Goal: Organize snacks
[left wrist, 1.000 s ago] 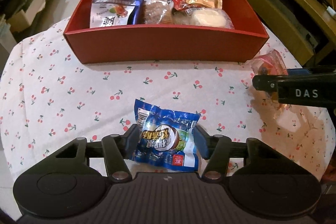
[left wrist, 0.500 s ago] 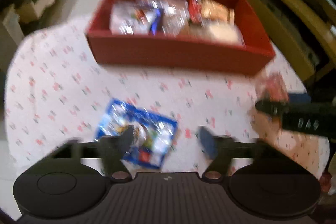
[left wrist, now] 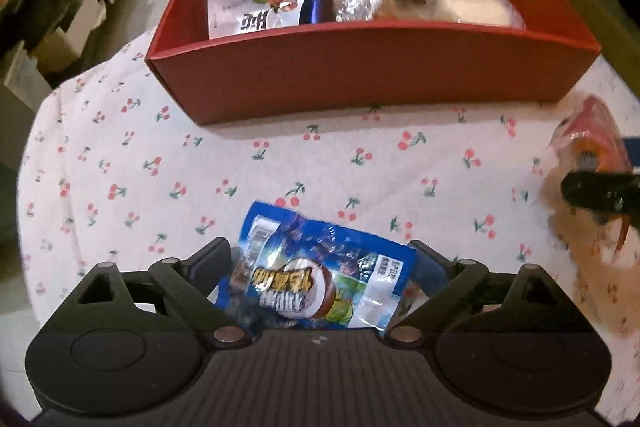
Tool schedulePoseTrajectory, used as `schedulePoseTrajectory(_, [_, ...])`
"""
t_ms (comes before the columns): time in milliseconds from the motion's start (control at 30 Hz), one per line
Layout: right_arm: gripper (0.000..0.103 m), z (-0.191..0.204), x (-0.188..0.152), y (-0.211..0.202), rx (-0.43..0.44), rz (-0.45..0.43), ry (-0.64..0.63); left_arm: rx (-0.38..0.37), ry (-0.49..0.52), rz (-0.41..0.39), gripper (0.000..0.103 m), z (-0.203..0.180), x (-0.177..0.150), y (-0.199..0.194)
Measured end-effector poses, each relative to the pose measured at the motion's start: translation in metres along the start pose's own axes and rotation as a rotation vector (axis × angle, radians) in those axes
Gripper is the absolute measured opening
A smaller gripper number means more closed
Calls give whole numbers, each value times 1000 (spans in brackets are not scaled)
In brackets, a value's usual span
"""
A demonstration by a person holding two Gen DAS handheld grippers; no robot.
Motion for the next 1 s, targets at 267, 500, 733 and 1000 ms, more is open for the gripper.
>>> schedulePoseTrajectory(267, [63,0,5,-5,1,-26,0,-54,-35,-22,62,-5,-14,-32])
schedulePoseTrajectory(500, [63,1,2,-9,0,-34,-1,-110,-68,-53,34,-4,-13,-43])
schedulePoseTrajectory(733, [63,3,4,-10,17,-39,-11,-149,-101,-12,56,2,-23,-47])
schedulePoseTrajectory(1000, [63,4,3,-17,38,-48,-14,-138,-111,68,68,14,-63,-55])
Point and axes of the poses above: each gripper's, at about its wrist camera, not at the fingertips, and y roughly the way its jaws point, z to its left, x to its top, the point moved 2 cm from there along y, roughly the way its jaws point, and after that the axes turned 2 degrees about -x, right-handed, at the moved point
